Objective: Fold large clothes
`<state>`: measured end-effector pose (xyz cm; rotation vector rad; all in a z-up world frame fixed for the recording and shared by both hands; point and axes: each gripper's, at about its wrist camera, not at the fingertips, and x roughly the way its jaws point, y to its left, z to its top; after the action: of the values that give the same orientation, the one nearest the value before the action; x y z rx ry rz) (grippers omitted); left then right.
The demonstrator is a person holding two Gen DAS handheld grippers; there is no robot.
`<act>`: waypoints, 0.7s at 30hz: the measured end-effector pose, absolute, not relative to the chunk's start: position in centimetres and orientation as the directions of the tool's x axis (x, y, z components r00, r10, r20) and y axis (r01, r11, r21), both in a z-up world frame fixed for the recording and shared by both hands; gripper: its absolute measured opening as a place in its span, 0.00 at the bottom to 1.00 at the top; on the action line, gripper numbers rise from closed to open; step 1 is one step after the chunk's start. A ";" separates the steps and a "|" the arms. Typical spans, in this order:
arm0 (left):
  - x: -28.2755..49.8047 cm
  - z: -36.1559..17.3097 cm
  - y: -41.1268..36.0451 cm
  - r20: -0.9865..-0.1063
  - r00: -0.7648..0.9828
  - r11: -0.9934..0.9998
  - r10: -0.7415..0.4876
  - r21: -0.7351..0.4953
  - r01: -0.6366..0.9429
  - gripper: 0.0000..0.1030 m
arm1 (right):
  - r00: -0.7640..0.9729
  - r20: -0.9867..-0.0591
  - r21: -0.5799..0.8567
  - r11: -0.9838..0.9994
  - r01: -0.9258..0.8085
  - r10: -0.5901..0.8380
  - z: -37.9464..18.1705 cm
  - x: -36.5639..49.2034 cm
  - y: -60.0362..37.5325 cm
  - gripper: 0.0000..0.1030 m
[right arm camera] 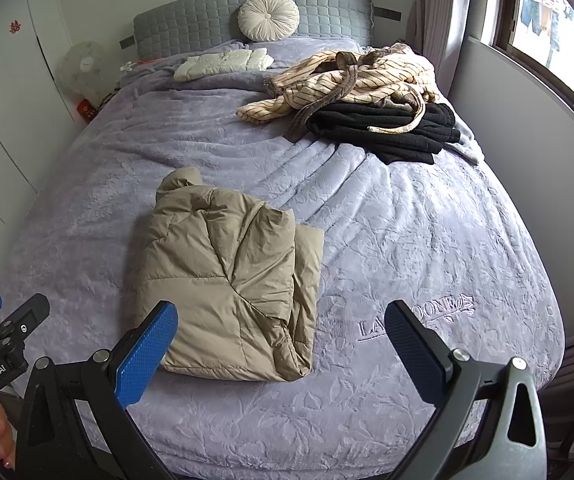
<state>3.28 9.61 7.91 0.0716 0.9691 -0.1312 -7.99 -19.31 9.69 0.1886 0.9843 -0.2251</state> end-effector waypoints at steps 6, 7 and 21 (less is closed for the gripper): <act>2.9 8.2 9.3 -0.821 0.565 0.989 -0.083 0.003 0.150 0.99 | 0.533 -0.840 0.056 0.960 0.275 -0.104 9.7 -8.0 -19.2 1.00; 2.9 8.2 9.2 -0.821 0.565 0.988 -0.084 0.003 0.152 0.99 | 0.534 -0.839 0.055 0.960 0.275 -0.105 9.7 -8.0 -19.3 1.00; 2.8 8.2 9.2 -0.821 0.564 0.989 -0.082 0.003 0.148 0.99 | 0.530 -0.841 0.055 0.959 0.277 -0.105 9.7 -8.0 -19.3 1.00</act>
<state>2.79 9.15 8.18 0.0749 0.9618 -0.1355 -7.95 -19.35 9.71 0.1906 0.9876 -0.2293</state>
